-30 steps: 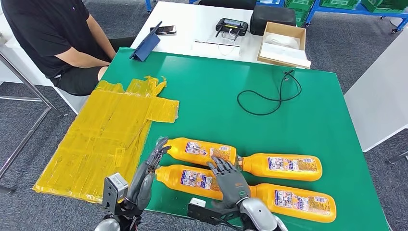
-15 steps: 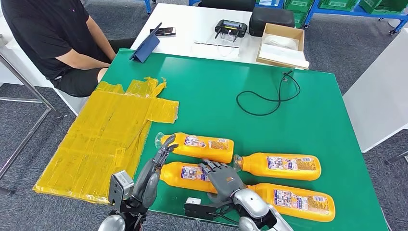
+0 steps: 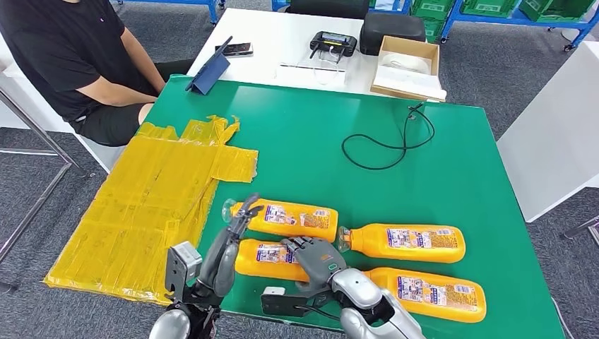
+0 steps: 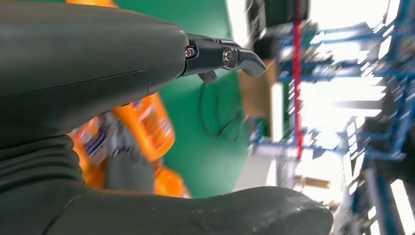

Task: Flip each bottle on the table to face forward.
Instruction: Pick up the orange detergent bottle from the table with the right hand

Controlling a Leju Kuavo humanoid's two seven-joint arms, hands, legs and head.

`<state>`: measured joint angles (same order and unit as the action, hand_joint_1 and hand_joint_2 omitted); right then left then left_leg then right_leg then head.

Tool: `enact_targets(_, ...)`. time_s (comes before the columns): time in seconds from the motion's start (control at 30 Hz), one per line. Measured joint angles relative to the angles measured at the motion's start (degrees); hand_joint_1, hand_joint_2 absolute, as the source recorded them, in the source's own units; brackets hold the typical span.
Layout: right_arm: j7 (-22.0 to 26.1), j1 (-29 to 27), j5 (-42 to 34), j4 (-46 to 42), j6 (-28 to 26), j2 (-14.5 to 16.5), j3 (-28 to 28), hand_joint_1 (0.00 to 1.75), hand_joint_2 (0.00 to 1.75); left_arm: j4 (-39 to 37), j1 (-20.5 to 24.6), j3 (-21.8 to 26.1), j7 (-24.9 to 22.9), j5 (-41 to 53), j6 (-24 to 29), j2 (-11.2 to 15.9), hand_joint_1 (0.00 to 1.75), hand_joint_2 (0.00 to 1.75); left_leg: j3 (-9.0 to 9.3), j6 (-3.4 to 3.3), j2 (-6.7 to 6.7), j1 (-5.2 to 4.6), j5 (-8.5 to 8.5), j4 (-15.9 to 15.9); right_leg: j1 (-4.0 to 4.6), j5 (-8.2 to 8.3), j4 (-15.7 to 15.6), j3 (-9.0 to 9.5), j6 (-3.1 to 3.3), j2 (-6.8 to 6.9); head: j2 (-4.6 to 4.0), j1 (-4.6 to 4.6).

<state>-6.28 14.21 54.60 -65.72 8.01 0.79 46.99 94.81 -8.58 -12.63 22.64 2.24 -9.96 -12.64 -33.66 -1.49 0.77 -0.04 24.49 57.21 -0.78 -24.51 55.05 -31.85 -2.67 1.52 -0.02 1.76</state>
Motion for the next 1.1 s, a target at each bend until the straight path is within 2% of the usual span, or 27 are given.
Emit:
enact_targets(0.17,1.6,-4.3,-8.0,-1.5,-5.9,-0.2,-3.2,1.75,1.75,4.4,-0.5,4.9,5.2,0.7,13.5,-1.6,0.00,0.00,0.06,0.05,-0.04,0.05,0.04,0.0,0.03,-0.08,0.0,0.09,0.10,0.01,0.00,-0.01)
enact_targets(0.23,3.1,-6.6,-11.5,-3.0,-8.1,-0.3,-4.4,1.75,1.75,5.9,-0.8,7.3,6.4,-0.7,16.7,-1.8,0.00,0.00,0.07,0.10,-0.05,0.05,0.08,0.0,0.03,-0.11,0.0,0.11,0.13,0.01,0.00,-0.01)
enact_targets(0.4,5.1,-11.3,-19.2,-7.2,-10.0,-0.7,-5.8,1.75,1.75,7.8,-1.4,10.4,7.1,-3.3,18.6,-1.8,0.00,0.00,0.05,0.12,-0.07,0.05,0.14,0.0,0.03,-0.16,0.0,0.10,0.17,0.01,0.00,-0.01)
enact_targets(0.6,5.2,-14.2,-20.7,-10.0,-10.0,-1.1,-6.2,1.75,1.75,8.3,-1.7,11.4,7.2,-3.6,19.0,-1.8,0.00,0.00,0.01,0.13,-0.09,0.05,0.15,0.0,0.03,-0.16,0.0,0.08,0.17,0.02,0.00,-0.01)
enact_targets(0.73,5.3,-15.0,-21.0,-10.8,-10.1,-1.2,-6.2,1.75,1.75,8.5,-1.8,11.7,7.2,-3.6,19.1,-1.8,0.00,1.75,0.00,0.13,-0.09,0.05,0.15,0.0,0.03,-0.16,0.0,0.07,0.17,0.02,0.00,-0.01)
enact_targets(0.83,6.5,-15.8,-23.6,-11.7,-12.0,-1.2,-6.3,1.75,1.75,8.5,-2.0,11.8,5.6,-4.0,20.0,-1.8,0.00,1.75,-0.03,0.13,-0.11,0.04,0.15,0.0,0.02,-0.16,0.0,0.06,0.16,0.03,0.00,0.00)
enact_targets(0.93,9.2,-18.0,-26.8,-14.6,-15.8,-1.5,-6.5,1.75,1.75,8.7,-2.8,11.7,1.9,-5.2,20.2,-1.8,0.00,1.75,-0.22,0.10,-0.22,0.03,0.11,0.0,0.02,-0.15,0.0,0.15,0.14,0.07,0.00,-0.01)
enact_targets(1.1,13.1,-21.8,-27.6,-21.8,-20.3,-1.6,-6.5,1.75,1.75,8.8,-5.3,11.0,-4.1,-12.7,13.1,-1.8,0.00,1.75,-0.62,0.00,-0.25,0.02,0.01,0.0,0.02,-0.10,0.0,0.15,0.11,0.09,0.00,0.00)
